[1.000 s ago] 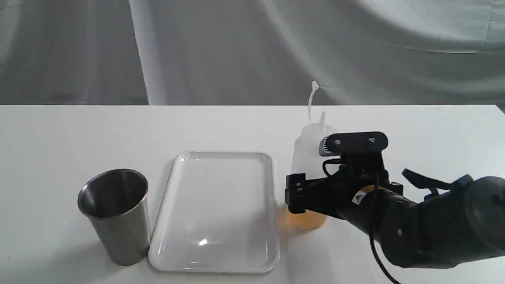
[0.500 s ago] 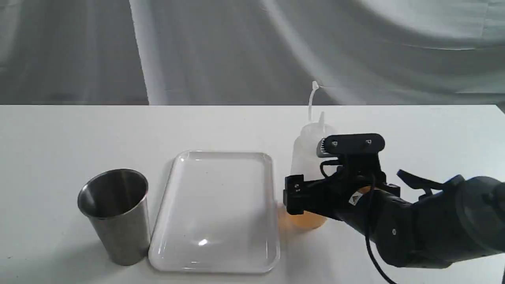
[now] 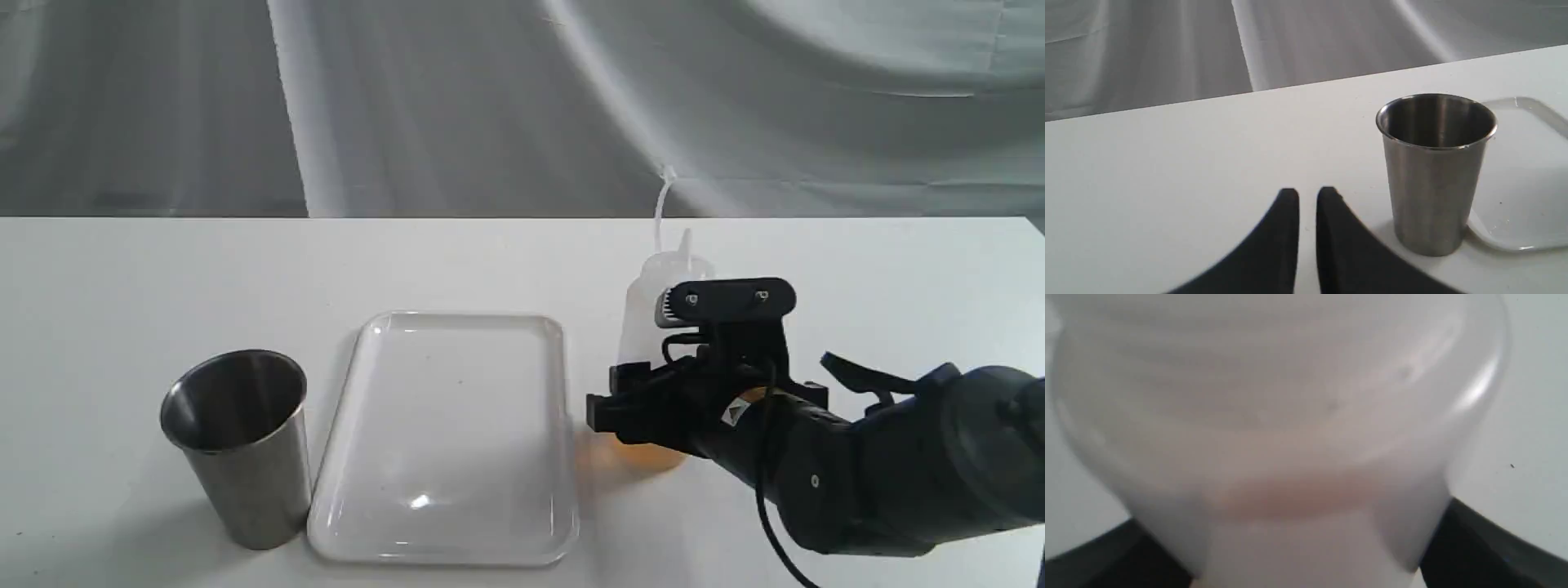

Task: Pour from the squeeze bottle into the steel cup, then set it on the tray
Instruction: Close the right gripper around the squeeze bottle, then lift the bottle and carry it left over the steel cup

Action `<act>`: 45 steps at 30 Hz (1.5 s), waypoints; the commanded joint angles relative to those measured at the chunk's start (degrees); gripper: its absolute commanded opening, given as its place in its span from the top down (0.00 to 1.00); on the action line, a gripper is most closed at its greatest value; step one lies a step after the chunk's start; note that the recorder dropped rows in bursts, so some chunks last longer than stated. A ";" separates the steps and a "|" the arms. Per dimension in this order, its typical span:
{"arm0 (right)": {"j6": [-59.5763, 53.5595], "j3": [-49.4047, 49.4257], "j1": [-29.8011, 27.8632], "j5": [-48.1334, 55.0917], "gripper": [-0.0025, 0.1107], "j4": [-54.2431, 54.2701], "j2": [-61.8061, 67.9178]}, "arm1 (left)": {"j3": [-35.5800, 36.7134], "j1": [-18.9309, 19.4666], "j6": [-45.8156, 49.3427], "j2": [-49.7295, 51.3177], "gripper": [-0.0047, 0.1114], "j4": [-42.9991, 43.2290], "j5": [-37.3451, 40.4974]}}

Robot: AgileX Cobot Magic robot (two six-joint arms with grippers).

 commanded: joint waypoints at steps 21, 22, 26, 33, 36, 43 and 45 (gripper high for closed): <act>-4.28 -0.23 0.67 15.54 0.61 -11.24 -20.05 | 0.25 -0.18 -0.10 -0.28 0.89 0.03 -0.37; -4.28 -0.23 0.67 17.57 0.61 -14.28 -21.29 | 0.25 -0.18 -0.10 -0.28 0.89 0.03 -0.37; -2.88 -3.35 0.80 28.75 0.61 -22.46 -23.51 | 0.25 -0.18 -0.10 -0.28 0.89 0.03 -0.37; 20.75 -17.69 4.78 45.16 0.61 -49.83 -23.22 | 0.25 -0.18 -0.10 -0.28 0.89 0.03 -0.37; 25.21 -23.42 8.08 52.03 0.61 -59.39 -22.76 | 0.25 -0.18 -0.10 -0.28 0.89 0.03 -0.37; 28.61 -34.69 15.58 64.51 0.61 -70.31 -15.75 | 0.25 -0.18 -0.10 -0.28 0.89 0.03 -0.37; 28.61 -36.99 17.59 66.81 0.61 -72.58 -13.41 | 0.25 -0.18 -0.10 -0.28 0.89 0.03 -0.37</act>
